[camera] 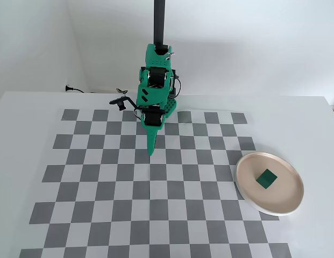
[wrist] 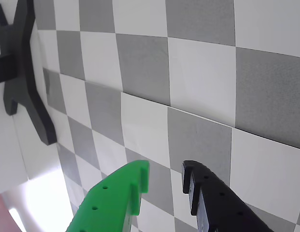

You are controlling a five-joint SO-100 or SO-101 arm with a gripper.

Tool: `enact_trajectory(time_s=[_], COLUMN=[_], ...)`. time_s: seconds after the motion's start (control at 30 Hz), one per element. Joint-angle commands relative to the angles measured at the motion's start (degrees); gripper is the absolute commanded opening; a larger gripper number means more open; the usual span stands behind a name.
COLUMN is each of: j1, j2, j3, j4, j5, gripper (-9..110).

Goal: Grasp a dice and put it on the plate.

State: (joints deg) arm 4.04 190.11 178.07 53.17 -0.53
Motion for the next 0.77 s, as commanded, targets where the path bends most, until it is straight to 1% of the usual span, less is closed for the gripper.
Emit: enact_trajectory(time_s=[0.0,0.07,0.73], j1=[0.2,0.2,0.2], j2=[1.1,1.1,1.1], j3=[-0.8,-0.8,-0.8], j4=[0.3,0.3,0.3], j5=[0.2,0.2,0.2], gripper=[-1,-4,-4])
